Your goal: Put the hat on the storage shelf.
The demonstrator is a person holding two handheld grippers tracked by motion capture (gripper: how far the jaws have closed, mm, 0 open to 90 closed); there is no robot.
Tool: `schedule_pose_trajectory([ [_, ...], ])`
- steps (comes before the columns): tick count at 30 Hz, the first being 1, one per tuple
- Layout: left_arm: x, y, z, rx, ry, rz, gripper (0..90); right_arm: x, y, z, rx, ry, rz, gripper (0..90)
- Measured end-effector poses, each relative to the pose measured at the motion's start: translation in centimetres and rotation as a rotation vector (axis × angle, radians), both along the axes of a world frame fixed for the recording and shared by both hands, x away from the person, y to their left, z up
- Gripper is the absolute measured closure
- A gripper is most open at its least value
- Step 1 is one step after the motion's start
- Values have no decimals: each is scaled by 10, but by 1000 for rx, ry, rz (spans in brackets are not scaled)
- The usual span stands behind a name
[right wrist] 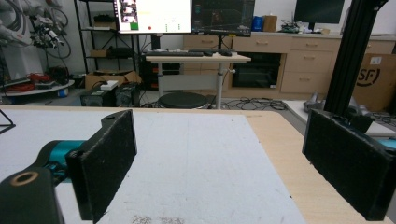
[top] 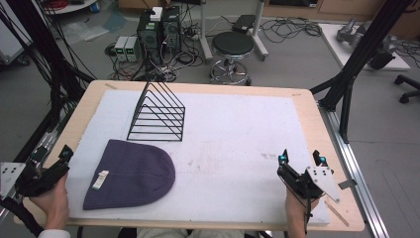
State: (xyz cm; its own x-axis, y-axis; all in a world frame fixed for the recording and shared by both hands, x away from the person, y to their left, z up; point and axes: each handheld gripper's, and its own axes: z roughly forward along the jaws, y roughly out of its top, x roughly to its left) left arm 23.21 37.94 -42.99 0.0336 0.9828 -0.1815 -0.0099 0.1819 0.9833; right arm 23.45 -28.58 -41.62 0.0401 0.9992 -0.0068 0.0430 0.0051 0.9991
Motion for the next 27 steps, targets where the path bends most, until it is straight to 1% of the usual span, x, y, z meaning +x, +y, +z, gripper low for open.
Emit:
schedule_pose_trajectory([
  [3,0,-1,0,0,0,-5,195,0,0,0,0,1,1,93],
  [6,0,-1,0,4,-1,-9,195,0,0,0,12,2,-1,93],
  [11,0,-1,0,3,1,-12,195,0,-2,0,18,4,-3,93],
  [12,0,-1,0,3,2,-13,196,0,-3,-1,29,6,-6,92],
  [17,0,-1,0,2,0,-16,196,0,-4,-1,37,5,-7,93],
  [18,0,-1,0,-1,-1,-26,196,0,-4,-1,34,6,-6,92],
  [19,0,-1,0,-1,-1,-26,196,0,-4,-1,34,6,-6,92],
  [22,3,-1,1,-11,14,-57,196,1,-3,-2,34,13,1,92],
  [25,3,-1,5,-12,5,-81,196,2,-2,-2,34,16,7,92],
  [27,2,-2,10,1,-8,-95,196,2,0,-2,35,20,14,92],
])
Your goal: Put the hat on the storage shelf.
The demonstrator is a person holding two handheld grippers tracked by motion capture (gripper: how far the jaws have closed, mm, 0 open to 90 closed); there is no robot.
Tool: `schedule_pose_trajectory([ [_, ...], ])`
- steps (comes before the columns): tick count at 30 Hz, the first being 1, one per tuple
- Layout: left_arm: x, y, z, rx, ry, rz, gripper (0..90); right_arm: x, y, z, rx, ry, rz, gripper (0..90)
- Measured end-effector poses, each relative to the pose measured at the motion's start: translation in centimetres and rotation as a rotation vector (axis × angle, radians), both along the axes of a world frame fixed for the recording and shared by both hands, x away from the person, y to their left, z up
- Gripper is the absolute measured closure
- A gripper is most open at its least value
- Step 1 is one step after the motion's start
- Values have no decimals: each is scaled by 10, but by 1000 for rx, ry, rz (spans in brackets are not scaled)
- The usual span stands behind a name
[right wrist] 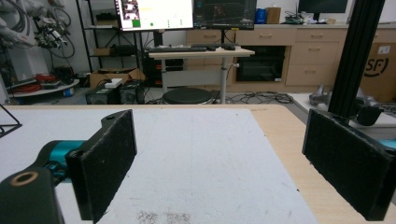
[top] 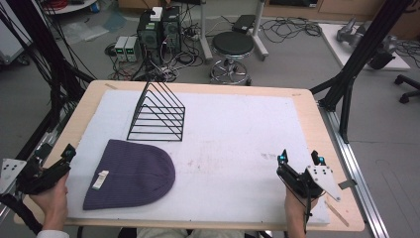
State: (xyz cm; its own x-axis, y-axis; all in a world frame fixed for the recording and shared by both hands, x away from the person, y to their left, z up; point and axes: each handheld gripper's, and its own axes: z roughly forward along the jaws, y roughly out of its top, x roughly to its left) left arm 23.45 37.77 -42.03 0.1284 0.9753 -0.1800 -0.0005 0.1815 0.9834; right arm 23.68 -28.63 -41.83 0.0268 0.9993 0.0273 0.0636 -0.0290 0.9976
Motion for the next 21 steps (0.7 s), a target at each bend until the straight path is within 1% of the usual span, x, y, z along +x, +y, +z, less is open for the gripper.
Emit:
schedule_pose_trajectory([
  [1,0,-1,2,8,-5,-12,218,1,1,0,0,4,6,92],
  [2,0,-1,3,9,-9,-27,218,1,1,0,0,4,6,92],
  [3,1,-3,6,-11,-14,-74,267,1,2,-1,-5,4,11,92],
  [4,1,-3,6,-11,-14,-74,266,1,2,-1,-5,4,11,92],
  [6,3,-5,8,-11,-1,-102,261,2,2,-1,-9,10,11,92],
  [7,3,-7,9,-6,3,-117,252,3,3,-2,-6,16,13,93],
  [10,5,-13,15,13,3,-152,237,3,2,-2,-10,19,15,92],
  [13,6,-17,20,11,3,-196,223,3,2,-2,-4,20,14,93],
  [14,7,-19,22,7,1,-215,223,3,2,-2,-4,20,14,93],
  [15,8,-22,24,2,11,-254,223,4,2,-3,-6,23,12,92],
  [16,8,-22,24,2,11,-254,223,4,2,-3,-6,23,12,92],
  [17,10,-25,26,-4,16,-288,223,4,1,-3,-7,31,13,92],
  [18,10,-25,26,-4,16,-288,223,4,1,-3,-7,31,13,92],
  [19,11,-29,28,5,26,-317,223,5,1,-4,-5,34,11,93],
  [20,11,-29,28,5,26,-317,223,5,1,-4,-5,34,11,93],
  [21,12,-32,29,11,29,-332,223,5,1,-4,-5,33,12,93],
])
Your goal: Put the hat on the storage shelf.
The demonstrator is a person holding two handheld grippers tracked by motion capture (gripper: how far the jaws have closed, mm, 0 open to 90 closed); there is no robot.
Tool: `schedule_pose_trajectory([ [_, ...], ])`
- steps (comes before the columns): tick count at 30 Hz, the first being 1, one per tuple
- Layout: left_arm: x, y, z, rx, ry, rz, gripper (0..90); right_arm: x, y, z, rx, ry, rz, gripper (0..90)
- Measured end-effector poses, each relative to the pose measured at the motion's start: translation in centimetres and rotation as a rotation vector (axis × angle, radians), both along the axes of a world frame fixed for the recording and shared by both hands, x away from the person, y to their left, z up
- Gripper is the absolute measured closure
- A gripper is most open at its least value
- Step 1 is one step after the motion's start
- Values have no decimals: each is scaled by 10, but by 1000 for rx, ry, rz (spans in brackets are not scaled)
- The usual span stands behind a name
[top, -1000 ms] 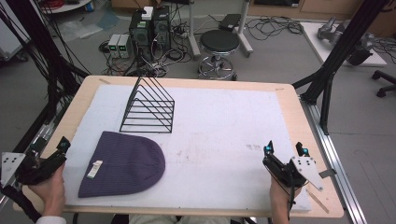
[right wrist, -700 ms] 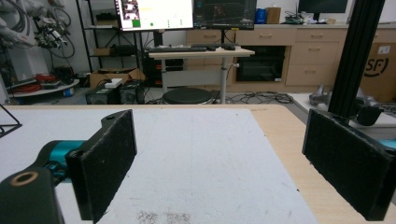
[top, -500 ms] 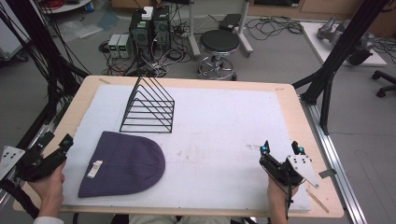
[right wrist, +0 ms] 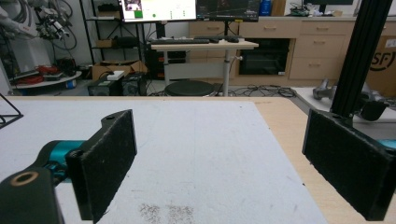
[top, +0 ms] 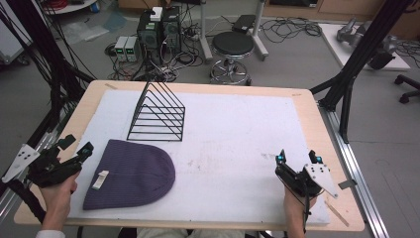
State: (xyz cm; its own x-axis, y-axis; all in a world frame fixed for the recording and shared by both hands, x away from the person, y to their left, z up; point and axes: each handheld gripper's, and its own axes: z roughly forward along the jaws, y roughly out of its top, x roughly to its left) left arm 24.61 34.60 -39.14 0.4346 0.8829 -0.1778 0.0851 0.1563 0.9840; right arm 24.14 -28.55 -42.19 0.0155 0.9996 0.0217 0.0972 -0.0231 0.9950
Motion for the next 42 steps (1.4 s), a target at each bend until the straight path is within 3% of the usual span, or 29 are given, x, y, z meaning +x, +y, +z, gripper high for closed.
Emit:
schedule_pose_trajectory([
  [12,3,-29,13,92,22,-155,196,0,-1,-1,-7,3,6,92],
  [16,4,-37,17,110,34,-236,190,-1,-1,0,-4,1,7,93],
  [17,5,-39,18,126,39,-263,190,-1,-1,0,-4,1,7,93],
  [18,5,-44,20,175,53,-305,183,-1,0,0,-5,-3,8,92],
  [22,5,-53,21,226,66,-340,182,0,0,-1,2,4,7,93],
  [26,7,-66,16,270,91,-409,183,0,0,-1,-2,4,9,93],
  [42,16,-87,0,318,169,-551,188,1,1,-1,-9,8,17,92],
])
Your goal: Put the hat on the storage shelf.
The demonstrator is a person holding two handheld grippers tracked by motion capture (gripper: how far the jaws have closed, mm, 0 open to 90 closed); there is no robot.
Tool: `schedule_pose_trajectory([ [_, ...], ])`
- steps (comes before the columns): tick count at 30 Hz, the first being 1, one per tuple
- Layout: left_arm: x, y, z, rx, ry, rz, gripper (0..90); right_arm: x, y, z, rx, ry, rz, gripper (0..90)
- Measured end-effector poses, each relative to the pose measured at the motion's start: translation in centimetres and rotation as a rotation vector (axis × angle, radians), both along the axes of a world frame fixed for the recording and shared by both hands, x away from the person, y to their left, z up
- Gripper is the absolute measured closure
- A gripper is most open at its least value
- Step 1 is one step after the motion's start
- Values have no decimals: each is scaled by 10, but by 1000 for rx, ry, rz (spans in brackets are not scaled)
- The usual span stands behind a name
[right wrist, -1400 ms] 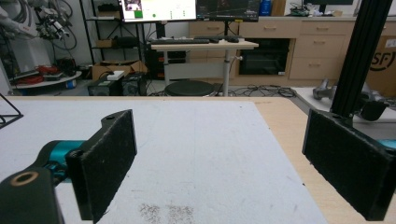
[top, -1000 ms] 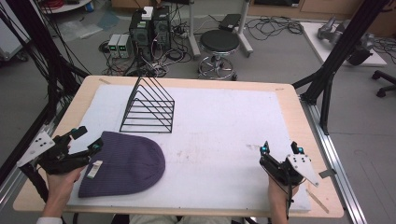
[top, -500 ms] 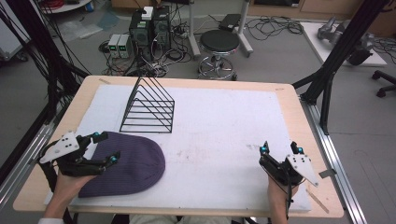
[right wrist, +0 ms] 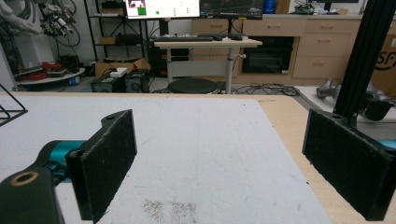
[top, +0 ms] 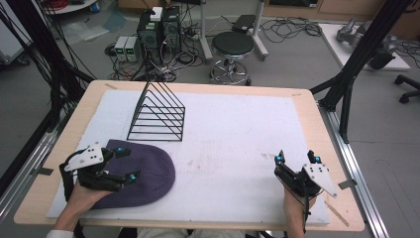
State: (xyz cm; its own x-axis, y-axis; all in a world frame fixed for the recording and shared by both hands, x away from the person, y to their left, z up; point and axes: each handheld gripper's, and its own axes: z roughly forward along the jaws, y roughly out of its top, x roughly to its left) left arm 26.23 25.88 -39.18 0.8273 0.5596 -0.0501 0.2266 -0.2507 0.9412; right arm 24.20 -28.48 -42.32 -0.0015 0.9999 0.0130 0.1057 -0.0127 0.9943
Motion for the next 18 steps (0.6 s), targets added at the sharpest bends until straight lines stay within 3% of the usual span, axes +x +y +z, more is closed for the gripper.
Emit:
schedule_pose_trajectory([
  [2,3,-2,-2,13,16,-41,187,0,0,0,2,2,0,93],
  [9,5,-12,-3,27,42,-88,190,1,2,0,-3,2,8,93],
  [15,6,-29,-4,88,70,-145,192,0,2,0,-4,0,11,93],
  [18,5,-38,-8,141,101,-188,196,0,1,0,4,2,7,93],
])
